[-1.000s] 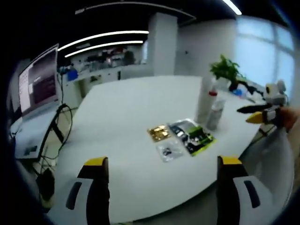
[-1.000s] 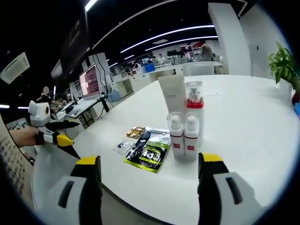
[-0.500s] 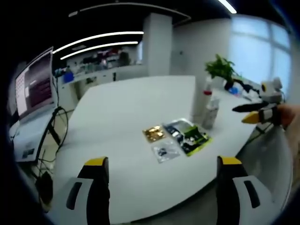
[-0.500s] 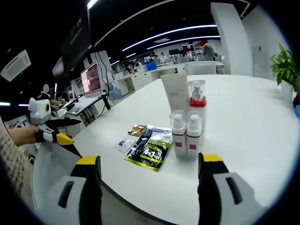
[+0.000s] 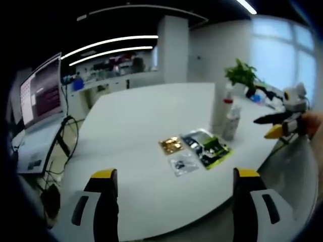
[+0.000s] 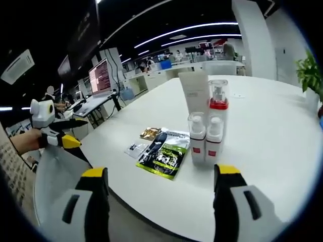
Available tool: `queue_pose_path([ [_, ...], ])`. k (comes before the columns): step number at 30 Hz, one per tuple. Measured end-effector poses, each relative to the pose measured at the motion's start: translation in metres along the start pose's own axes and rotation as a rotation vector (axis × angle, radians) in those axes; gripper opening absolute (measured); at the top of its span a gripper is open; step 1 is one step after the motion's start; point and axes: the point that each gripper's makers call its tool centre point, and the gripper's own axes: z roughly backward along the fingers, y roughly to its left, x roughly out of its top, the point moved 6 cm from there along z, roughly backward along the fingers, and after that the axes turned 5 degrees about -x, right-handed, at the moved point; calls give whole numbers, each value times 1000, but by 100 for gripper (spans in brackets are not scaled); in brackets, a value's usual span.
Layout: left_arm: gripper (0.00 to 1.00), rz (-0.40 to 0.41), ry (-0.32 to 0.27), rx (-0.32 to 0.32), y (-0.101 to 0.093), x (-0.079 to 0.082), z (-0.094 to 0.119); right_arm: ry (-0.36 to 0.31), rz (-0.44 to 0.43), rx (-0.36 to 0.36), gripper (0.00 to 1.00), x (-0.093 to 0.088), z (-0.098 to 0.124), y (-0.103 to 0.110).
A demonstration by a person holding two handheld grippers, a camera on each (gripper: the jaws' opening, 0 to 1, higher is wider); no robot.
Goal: Arrange the skincare products in the storage area until every visible bottle or jar stands upright without overlapping.
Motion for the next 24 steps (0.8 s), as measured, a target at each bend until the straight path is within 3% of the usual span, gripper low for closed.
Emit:
queue_pose_path([
  [10,90,-19,41,-33,-4,-4,-2,-27,-15,-26,86,3,3,-4],
  [18,90,-23,73,-63,-7,-8,-4,-65,37,-48,87,7,6,-3],
  [24,89,-13,94,-75,-8,-11,-5,-87,13,-60,87,9,7,-7],
])
